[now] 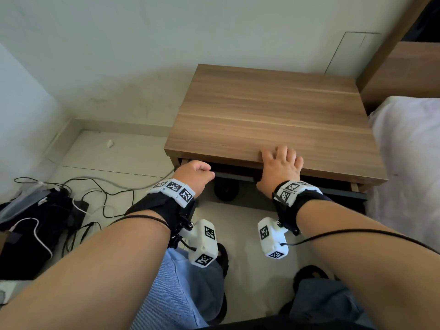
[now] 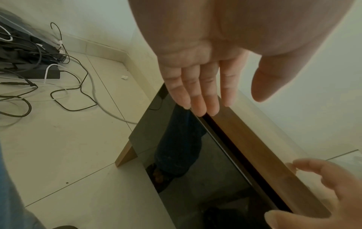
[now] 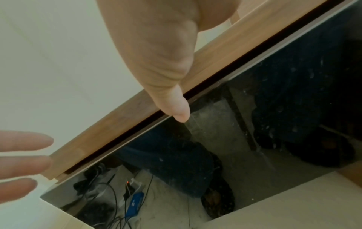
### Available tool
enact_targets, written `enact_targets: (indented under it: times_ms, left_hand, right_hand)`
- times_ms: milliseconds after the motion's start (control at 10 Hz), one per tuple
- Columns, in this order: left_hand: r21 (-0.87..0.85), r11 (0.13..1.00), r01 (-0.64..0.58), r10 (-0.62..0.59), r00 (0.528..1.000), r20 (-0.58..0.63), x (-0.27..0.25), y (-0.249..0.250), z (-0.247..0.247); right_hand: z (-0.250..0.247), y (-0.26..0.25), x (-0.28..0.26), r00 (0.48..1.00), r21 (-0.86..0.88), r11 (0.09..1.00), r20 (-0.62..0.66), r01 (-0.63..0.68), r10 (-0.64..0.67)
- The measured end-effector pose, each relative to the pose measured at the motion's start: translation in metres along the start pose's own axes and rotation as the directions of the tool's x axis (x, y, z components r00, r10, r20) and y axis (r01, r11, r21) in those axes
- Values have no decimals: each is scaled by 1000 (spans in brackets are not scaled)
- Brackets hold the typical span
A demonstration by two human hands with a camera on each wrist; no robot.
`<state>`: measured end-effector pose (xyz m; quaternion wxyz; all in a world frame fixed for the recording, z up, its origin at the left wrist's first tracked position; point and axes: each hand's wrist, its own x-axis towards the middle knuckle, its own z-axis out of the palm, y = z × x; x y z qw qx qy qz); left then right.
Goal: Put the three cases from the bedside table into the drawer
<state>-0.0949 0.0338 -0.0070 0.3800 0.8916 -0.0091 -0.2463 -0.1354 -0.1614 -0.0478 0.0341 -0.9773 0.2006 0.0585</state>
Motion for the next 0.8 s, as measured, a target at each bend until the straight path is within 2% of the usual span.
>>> enact_targets:
  times_ms: [300,500,800]
  left_hand:
    - [6,999,34,-34,999,9,15,-7,-3]
    - [0,999,38,-38,999,32,19,-10,-4]
    - [-6,1000,30,-30,1000,5,22,-9,-4]
  right_hand:
    - [1,0,29,997,-88,996,-65,23,-29]
    - [3,-2,30,996,-131,991,-75,36,-46]
    - [-12,3,30,998,-103,993,23,66,-64]
